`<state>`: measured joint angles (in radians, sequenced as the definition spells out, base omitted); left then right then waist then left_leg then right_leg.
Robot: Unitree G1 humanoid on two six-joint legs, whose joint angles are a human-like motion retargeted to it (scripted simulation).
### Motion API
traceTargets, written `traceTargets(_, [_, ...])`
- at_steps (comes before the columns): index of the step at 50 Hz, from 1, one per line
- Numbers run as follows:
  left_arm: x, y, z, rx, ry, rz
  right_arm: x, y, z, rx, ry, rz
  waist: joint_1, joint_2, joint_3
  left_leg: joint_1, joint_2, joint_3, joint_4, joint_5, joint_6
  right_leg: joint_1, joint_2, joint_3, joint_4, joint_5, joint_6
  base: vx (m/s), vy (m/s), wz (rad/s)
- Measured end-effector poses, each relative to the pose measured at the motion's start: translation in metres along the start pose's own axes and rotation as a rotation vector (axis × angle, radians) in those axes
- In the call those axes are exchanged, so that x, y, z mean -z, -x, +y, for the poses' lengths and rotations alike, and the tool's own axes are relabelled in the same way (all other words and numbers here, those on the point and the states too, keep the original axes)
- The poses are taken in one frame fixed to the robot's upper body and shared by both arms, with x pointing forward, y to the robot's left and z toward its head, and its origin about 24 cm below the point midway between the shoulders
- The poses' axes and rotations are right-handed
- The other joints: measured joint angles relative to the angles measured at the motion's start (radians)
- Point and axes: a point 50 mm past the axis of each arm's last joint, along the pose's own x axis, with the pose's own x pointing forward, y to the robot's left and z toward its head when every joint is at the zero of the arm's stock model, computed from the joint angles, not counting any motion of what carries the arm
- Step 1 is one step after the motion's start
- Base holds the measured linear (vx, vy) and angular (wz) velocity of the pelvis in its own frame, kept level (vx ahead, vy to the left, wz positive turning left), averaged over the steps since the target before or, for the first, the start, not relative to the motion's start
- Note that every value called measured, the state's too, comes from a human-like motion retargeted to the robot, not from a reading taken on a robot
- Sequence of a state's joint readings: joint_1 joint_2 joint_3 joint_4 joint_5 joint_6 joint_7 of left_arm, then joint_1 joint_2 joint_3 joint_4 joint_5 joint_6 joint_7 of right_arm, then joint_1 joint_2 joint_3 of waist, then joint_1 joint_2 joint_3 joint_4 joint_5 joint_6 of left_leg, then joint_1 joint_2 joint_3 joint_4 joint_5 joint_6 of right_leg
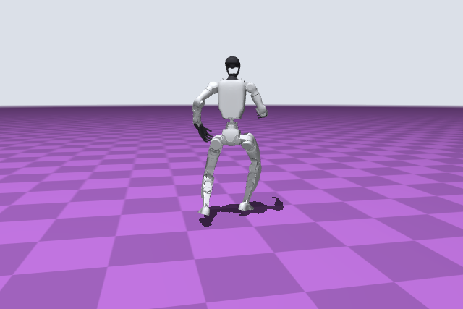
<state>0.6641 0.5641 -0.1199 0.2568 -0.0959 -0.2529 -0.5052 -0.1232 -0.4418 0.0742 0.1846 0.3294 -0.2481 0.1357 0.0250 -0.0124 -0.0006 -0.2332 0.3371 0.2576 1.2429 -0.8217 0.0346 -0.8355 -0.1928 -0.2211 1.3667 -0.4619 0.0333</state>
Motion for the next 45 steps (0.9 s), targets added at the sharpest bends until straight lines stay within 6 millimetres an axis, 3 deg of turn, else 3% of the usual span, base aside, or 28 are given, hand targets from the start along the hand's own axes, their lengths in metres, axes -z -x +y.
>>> traceTargets(5, [-0.049, -0.015, -0.012, 0.140, -0.221, -0.165, 0.022, -0.002, -0.011, 0.110, -0.083, 0.093, -0.068, -0.064, 0.076, -0.083, -0.170, -0.082, -0.074, -0.051, 0.092, -0.131, -0.039, 0.246, 0.073, 0.441, 0.220, -0.53, 0.32, 2.16])
traceTargets(7, [-0.066, -0.015, -0.015, 0.170, -0.311, -0.218, 0.029, -0.005, -0.010, 0.148, -0.096, 0.118, -0.064, -0.078, 0.083, -0.130, -0.211, -0.105, -0.087, -0.051, 0.114, -0.184, -0.051, 0.275, 0.069, 0.584, 0.228, -0.40, 0.28, 1.44])
traceTargets(10, [-0.084, -0.012, -0.021, 0.223, -0.433, -0.272, 0.029, -0.017, -0.002, 0.157, -0.086, 0.121, -0.049, -0.087, 0.078, -0.201, -0.269, -0.133, -0.095, -0.051, 0.143, -0.248, -0.101, 0.294, 0.051, 0.717, 0.228, -0.30, 0.30, 1.15])
traceTargets(13, [-0.092, -0.006, -0.024, 0.315, -0.540, -0.276, 0.008, -0.035, 0.013, 0.104, -0.034, 0.040, -0.035, -0.088, 0.073, -0.244, -0.323, -0.140, -0.101, -0.051, 0.173, -0.289, -0.199, 0.283, 0.031, 0.802, 0.212, -0.20, 0.30, 1.00])
traceTargets(15, [-0.097, -0.001, -0.021, 0.393, -0.610, -0.255, -0.017, -0.045, 0.026, 0.040, 0.006, -0.068, -0.024, -0.078, 0.072, -0.264, -0.341, -0.145, -0.097, -0.051, 0.177, -0.297, -0.240, 0.245, 0.009, 0.782, 0.193, -0.14, 0.17, 0.90])
traceTargets(18, [-0.109, 0.006, -0.007, 0.495, -0.716, -0.200, -0.064, -0.049, 0.051, -0.083, 0.075, -0.275, -0.019, -0.043, 0.067, -0.311, -0.334, -0.191, -0.046, -0.051, 0.145, -0.240, -0.155, 0.195, -0.009, 0.587, 0.222, -0.09, 0.04, 1.21])
traceTargets(20, [-0.127, 0.009, 0.007, 0.526, -0.811, -0.177, -0.088, -0.043, 0.068, -0.190, 0.124, -0.386, -0.032, -0.033, 0.083, -0.322, -0.350, -0.222, -0.004, -0.039, 0.125, -0.176, -0.142, 0.180, 0.054, 0.505, 0.171, -0.05, 0.07, 1.77])
traceTargets(22, [-0.162, 0.010, 0.024, 0.509, -0.958, -0.191, -0.094, -0.033, 0.087, -0.330, 0.162, -0.421, -0.063, -0.045, 0.102, -0.341, -0.390, -0.270, 0.035, -0.016, 0.111, -0.090, -0.118, 0.175, 0.159, 0.401, 0.095, -0.09, -0.01, 2.42])
traceTargets(23, [-0.185, 0.010, 0.029, 0.494, -1.048, -0.218, -0.089, -0.028, 0.097, -0.409, 0.174, -0.397, -0.084, -0.056, 0.109, -0.354, -0.418, -0.297, 0.051, -0.005, 0.108, -0.044, -0.100, 0.180, 0.211, 0.362, 0.068, -0.11, -0.06, 2.87])
traceTargets(25, [-0.240, 0.006, 0.022, 0.482, -1.234, -0.345, -0.057, -0.018, 0.114, -0.569, 0.186, -0.251, -0.134, -0.081, 0.118, -0.380, -0.497, -0.354, 0.068, 0.013, 0.106, 0.049, -0.071, 0.202, 0.292, 0.300, 0.034, -0.14, -0.09, 3.24])
traceTargets(27, [-0.301, -0.004, -0.014, 0.548, -1.406, -0.569, 0.004, -0.003, 0.116, -0.668, 0.196, 0.039, -0.151, -0.106, 0.123, -0.403, -0.586, -0.401, 0.068, 0.021, 0.115, 0.132, -0.067, 0.227, 0.338, 0.236, 0.016, -0.19, -0.14, 3.32])
traceTargets(29, [-0.352, -0.005, -0.073, 0.670, -1.528, -0.840, 0.070, 0.029, 0.111, -0.699, 0.167, 0.363, -0.137, -0.138, 0.134, -0.429, -0.659, -0.438, 0.069, 0.026, 0.114, 0.202, -0.069, 0.237, 0.354, 0.142, -0.004, -0.26, -0.18, 2.90])
traceTargets(30, [-0.370, 0.001, -0.106, 0.746, -1.563, -0.979, 0.099, 0.050, 0.109, -0.704, 0.142, 0.518, -0.127, -0.156, 0.145, -0.440, -0.691, -0.454, 0.070, 0.031, 0.108, 0.235, -0.071, 0.239, 0.353, 0.090, -0.012, -0.31, -0.20, 2.48])
traceTargets(32, [-0.389, 0.017, -0.156, 0.889, -1.492, -1.223, 0.140, 0.096, 0.105, -0.700, 0.126, 0.762, -0.129, -0.183, 0.167, -0.466, -0.733, -0.475, 0.060, 0.055, 0.084, 0.298, -0.083, 0.226, 0.310, -0.048, -0.030, -0.36, -0.20, 2.04])
traceTargets(33, [-0.395, 0.025, -0.174, 0.947, -1.412, -1.328, 0.153, 0.119, 0.100, -0.696, 0.133, 0.856, -0.132, -0.191, 0.178, -0.477, -0.744, -0.479, 0.048, 0.071, 0.066, 0.329, -0.089, 0.214, 0.275, -0.125, -0.041, -0.39, -0.18, 1.52])
traceTargets(35, [-0.406, 0.036, -0.189, 1.001, -1.187, -1.495, 0.168, 0.159, 0.083, -0.691, 0.172, 0.996, -0.137, -0.198, 0.201, -0.488, -0.734, -0.471, 0.014, 0.100, 0.028, 0.383, -0.103, 0.174, 0.191, -0.279, -0.075, -0.41, -0.16, 0.95])
traceTargets(37, [-0.412, 0.037, -0.177, 0.948, -0.929, -1.598, 0.171, 0.188, 0.060, -0.679, 0.215, 1.073, -0.154, -0.198, 0.221, -0.505, -0.667, -0.414, -0.032, 0.177, -0.010, 0.409, -0.112, 0.132, 0.116, -0.334, -0.089, -0.43, -0.12, 0.35])
traceTargets(40, [-0.406, 0.025, -0.131, 0.722, -0.655, -1.644, 0.164, 0.220, 0.016, -0.635, 0.280, 1.150, -0.195, -0.194, 0.219, -0.519, -0.581, -0.337, -0.095, 0.273, -0.064, 0.391, -0.088, 0.138, 0.025, -0.306, -0.066, -0.41, -0.06, -0.35])
traceTargets(43, [-0.379, 0.010, -0.084, 0.473, -0.611, -1.545, 0.149, 0.235, -0.028, -0.589, 0.374, 1.205, -0.235, -0.169, 0.191, -0.482, -0.547, -0.303, -0.063, 0.370, -0.130, 0.328, 0.022, 0.253, -0.032, -0.191, -0.012, -0.33, 0.03, -1.40])
traceTargets(45, [-0.356, 0.004, -0.059, 0.331, -0.635, -1.444, 0.138, 0.234, -0.053, -0.548, 0.452, 1.214, -0.251, -0.135, 0.173, -0.441, -0.534, -0.298, -0.011, 0.431, -0.176, 0.275, 0.143, 0.348, -0.054, -0.075, 0.029, -0.30, 0.09, -2.31])
